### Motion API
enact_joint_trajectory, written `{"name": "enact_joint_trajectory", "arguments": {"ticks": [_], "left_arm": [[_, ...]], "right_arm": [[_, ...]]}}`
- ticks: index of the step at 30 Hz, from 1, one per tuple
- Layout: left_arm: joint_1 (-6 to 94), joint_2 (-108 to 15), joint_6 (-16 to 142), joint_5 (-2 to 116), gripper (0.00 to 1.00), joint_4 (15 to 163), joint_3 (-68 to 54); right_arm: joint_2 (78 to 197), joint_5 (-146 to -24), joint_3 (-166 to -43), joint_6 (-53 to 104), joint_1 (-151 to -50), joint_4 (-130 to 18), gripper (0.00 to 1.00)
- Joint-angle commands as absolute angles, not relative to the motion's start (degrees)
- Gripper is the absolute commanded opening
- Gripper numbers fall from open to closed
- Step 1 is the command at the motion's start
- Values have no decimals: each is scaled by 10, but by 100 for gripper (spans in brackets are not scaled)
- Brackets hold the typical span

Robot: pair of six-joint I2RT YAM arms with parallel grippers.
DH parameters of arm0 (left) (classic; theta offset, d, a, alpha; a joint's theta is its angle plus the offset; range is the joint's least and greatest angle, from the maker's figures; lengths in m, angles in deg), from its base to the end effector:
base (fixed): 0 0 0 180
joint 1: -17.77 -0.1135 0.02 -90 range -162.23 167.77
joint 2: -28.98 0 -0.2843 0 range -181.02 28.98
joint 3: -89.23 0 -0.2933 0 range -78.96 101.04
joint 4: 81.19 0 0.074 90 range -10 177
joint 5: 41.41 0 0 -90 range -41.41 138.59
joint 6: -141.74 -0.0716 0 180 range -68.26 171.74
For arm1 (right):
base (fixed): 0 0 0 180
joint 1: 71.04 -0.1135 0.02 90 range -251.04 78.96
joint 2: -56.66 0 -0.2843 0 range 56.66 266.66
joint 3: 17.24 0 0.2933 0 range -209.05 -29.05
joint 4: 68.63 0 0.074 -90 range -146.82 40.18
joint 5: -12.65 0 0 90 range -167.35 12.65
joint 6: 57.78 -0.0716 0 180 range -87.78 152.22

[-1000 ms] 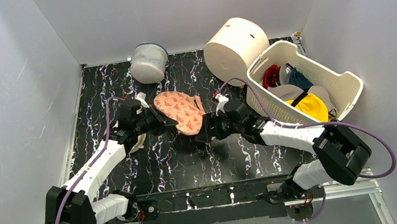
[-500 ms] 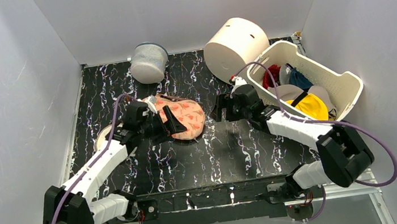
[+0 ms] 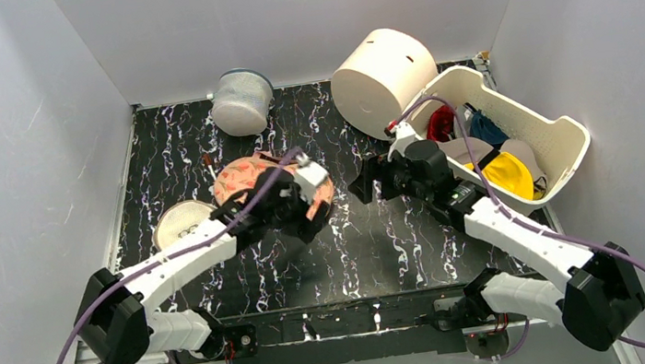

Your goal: Unzip the laundry bag and remove the bra

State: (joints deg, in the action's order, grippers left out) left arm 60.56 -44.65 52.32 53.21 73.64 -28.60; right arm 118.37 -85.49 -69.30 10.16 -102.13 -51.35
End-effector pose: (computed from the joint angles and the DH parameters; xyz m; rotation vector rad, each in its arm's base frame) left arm 0.2485 -0.2379 0.2413 0.8545 2.0869 -0.5032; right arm 0.2547 0.1654 0.2491 -0.2582 2.0983 0.7142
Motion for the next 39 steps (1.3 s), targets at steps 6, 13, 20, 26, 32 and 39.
{"name": "enact_joint_trajectory", "arguments": {"ticks": [6,13,20,26,32,39], "left_arm": [[699,-419,97,462,49,875,-387],[699,-478,65,479,43,933,-416],[698,-562,70,424,39,1042,-441],[698,-599,51,354,24,1091,-448],[698,-589,65,349,0,1077,-432],[698,-526,112,366,0,1057,-422]], "right_arm": [[1114,-784,-665,147,-1022,-525,88],[1070,-749,-645,158,-1021,-518,90],[1058,-750,-639,158,-1021,-516,90],[1066,-753,-648,158,-1021,-516,91],[1068,-760,-653,154,-1021,-499,91],[1065,-769,-635,135,-1021,-492,91]]}}
